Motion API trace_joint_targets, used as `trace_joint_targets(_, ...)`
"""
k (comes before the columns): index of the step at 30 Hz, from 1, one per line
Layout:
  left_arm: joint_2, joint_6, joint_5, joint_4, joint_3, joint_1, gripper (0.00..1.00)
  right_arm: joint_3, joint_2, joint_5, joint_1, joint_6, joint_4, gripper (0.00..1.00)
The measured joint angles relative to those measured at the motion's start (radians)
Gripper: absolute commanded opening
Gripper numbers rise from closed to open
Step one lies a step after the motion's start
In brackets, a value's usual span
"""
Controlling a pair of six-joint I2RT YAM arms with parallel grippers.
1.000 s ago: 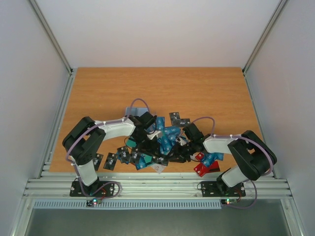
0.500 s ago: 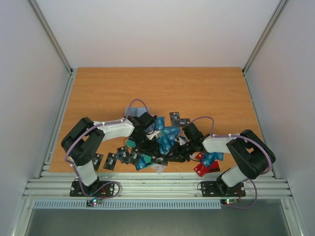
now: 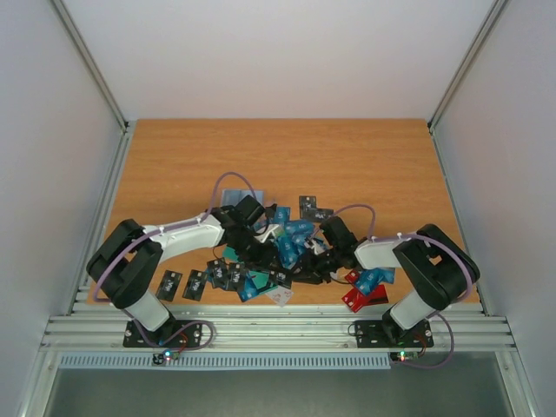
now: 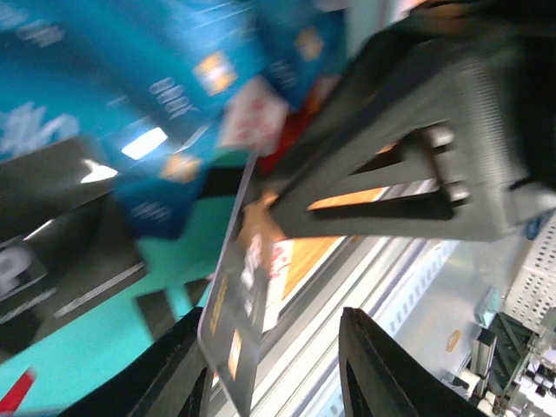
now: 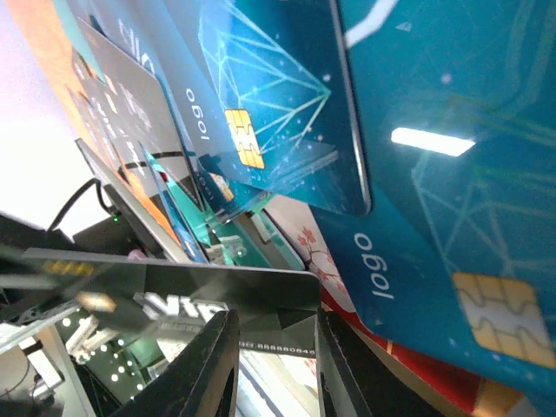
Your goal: Put the credit cards into the card holder
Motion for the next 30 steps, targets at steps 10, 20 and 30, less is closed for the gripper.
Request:
trace_joint_targets(10, 0.021, -0.008, 0.062, 0.116, 0.0, -0.006, 0.26, 0.001, 0.022, -0.01, 0.007, 0.008, 0.061, 0.27)
trace_joint_targets(20, 0.028, 0.013, -0.037, 0.07, 0.003, -0.007, 0.0, 0.001, 0.014, 0.001, 0.01, 0.011, 0.054, 0.26)
trace_joint_targets(30, -0.026, -0.018, -0.046, -0.023, 0.121, 0.022, 0.0, 0.139, -0.257, 0.182, -0.018, -0.027, -0.375, 0.6)
